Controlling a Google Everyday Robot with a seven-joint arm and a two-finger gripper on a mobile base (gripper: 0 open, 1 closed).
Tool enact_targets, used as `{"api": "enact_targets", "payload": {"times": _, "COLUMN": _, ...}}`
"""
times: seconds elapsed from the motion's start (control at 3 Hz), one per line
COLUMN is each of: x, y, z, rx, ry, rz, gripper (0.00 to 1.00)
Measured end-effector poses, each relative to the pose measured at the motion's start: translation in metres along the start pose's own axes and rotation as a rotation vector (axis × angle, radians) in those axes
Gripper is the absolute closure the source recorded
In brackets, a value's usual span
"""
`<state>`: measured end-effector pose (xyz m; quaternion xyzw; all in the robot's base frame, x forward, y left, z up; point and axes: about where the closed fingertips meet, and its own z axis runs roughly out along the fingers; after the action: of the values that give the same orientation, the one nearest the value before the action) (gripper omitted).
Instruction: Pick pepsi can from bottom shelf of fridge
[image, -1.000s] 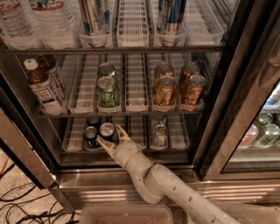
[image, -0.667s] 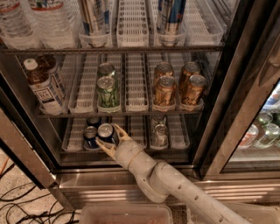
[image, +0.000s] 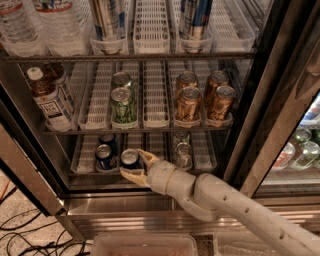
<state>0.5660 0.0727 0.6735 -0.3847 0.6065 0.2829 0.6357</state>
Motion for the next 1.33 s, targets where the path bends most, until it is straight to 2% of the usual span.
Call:
{"api": "enact_targets", "payload": {"times": 0.33, "x": 0.003, "y": 0.009, "z": -0.012, "rx": -0.142, "ry": 0.097, "rz": 0.020, "gripper": 1.00}}
{"api": "enact_targets", "payload": {"times": 0.67, "x": -0.020, "y": 0.025, "z": -0.027, "rx": -0.284, "ry": 0.146, "rz": -0.011, "gripper": 1.00}}
{"api": "enact_targets", "payload": {"times": 1.0, "x": -0.050, "y": 0.055, "z": -0.045, "rx": -0.427, "ry": 0.138, "rz": -0.025, "gripper": 1.00}}
{"api": "enact_targets", "payload": {"times": 1.33, "x": -0.083, "y": 0.077, "z": -0.063, "rx": -0.509, "ry": 0.106, "rz": -0.011, "gripper": 1.00}}
